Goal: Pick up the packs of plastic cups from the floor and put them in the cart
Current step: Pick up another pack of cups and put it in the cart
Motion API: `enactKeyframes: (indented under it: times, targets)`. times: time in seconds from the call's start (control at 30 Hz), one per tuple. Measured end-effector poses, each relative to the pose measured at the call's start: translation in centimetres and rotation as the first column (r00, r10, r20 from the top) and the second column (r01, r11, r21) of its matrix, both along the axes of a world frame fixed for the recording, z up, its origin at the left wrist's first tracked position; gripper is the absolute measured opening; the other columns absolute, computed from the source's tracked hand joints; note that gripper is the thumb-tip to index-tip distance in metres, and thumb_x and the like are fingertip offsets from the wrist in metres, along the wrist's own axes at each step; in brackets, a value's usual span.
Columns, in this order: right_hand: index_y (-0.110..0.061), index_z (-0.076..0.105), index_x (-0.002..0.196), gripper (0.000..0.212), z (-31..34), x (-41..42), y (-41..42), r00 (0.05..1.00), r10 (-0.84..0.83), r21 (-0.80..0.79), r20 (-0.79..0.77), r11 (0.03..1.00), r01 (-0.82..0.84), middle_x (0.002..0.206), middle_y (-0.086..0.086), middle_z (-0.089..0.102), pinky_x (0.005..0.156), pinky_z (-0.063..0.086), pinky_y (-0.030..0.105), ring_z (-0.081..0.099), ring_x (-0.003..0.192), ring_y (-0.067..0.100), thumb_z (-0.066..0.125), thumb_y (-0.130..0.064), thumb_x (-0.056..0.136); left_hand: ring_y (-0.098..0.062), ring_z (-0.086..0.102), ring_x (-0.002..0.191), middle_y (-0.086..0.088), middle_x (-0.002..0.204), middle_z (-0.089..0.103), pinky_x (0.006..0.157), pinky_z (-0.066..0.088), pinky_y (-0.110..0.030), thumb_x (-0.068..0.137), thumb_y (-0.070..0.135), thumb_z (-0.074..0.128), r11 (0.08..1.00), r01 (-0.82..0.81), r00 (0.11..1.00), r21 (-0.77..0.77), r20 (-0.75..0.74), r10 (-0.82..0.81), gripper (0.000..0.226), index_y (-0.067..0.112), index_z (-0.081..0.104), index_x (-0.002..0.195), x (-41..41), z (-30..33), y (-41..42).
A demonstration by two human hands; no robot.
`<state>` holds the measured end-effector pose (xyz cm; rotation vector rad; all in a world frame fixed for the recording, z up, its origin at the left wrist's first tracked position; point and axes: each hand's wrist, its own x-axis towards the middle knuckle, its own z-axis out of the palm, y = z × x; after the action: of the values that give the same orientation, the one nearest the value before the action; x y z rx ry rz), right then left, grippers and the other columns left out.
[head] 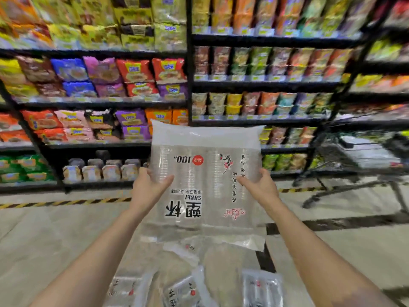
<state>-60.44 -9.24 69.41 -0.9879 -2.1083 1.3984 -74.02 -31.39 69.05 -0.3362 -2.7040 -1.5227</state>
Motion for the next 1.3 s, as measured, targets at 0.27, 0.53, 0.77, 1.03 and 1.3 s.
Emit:
enactKeyframes:
  times: [0.27, 0.53, 0.77, 1.03, 1.3]
  targets:
    - [-0.006, 0.042, 0.133, 0.071, 2.8, 17.7, 17.6, 0.921, -0.389, 0.028, -0.023, 0.921, 0.389, 0.133, 0.010, 0.055, 0.097, 0.040, 0.029, 0.053, 0.121, 0.024, 0.076, -0.031, 0.075, -0.032, 0.057, 0.111, -0.017, 0.117, 0.061, 0.078, 0.036, -0.030, 0.077, 0.036, 0.072, 0.900, 0.436, 0.899, 0.000, -0.043, -0.435, 0.055, 0.001, 0.047, 0.110, 9.4, 3.0, 25.3]
    - [-0.010, 0.041, 0.134, 0.073, 4.9, 29.6, 40.2, 0.822, -0.569, 0.039, -0.014, 0.821, 0.569, 0.132, 0.007, 0.055, 0.100, 0.044, 0.034, 0.053, 0.120, 0.024, 0.075, -0.032, 0.074, -0.035, 0.057, 0.105, -0.021, 0.112, 0.061, 0.078, 0.039, -0.037, 0.076, 0.036, 0.072, 0.789, 0.614, 0.789, 0.012, -0.051, -0.613, 0.048, 0.005, 0.045, 0.100, 18.6, 3.7, 52.7]
    - [-0.012, 0.036, 0.136, 0.079, 5.0, 29.1, 57.6, 0.805, -0.592, -0.023, -0.033, 0.806, 0.592, 0.129, 0.006, 0.057, 0.098, 0.046, 0.037, 0.055, 0.117, 0.023, 0.075, -0.038, 0.073, -0.025, 0.054, 0.091, -0.006, 0.097, 0.052, 0.071, 0.037, -0.032, 0.077, 0.042, 0.070, 0.764, 0.643, 0.757, -0.045, -0.116, -0.643, 0.054, 0.005, 0.043, 0.106, 17.7, 5.5, 70.6]
    - [-0.008, 0.038, 0.136, 0.081, 3.6, 19.9, 78.5, 0.799, -0.598, -0.042, -0.062, 0.801, 0.597, 0.130, 0.009, 0.057, 0.103, 0.044, 0.036, 0.056, 0.118, 0.024, 0.076, -0.038, 0.072, -0.031, 0.055, 0.103, -0.009, 0.102, 0.052, 0.076, 0.037, -0.032, 0.078, 0.039, 0.070, 0.773, 0.634, 0.764, -0.034, -0.127, -0.632, 0.054, 0.002, 0.044, 0.108, 8.8, 5.4, 91.4]
    - [-0.006, 0.043, 0.131, 0.075, 3.5, 9.2, 99.8, 0.782, -0.617, -0.097, -0.087, 0.787, 0.610, 0.120, 0.005, 0.059, 0.093, 0.047, 0.032, 0.059, 0.106, 0.021, 0.076, -0.041, 0.073, -0.034, 0.055, 0.114, -0.017, 0.122, 0.058, 0.088, 0.042, -0.038, 0.076, 0.038, 0.072, 0.780, 0.623, 0.764, -0.063, -0.167, -0.623, 0.063, 0.001, 0.043, 0.119, -1.7, 8.0, 113.8]
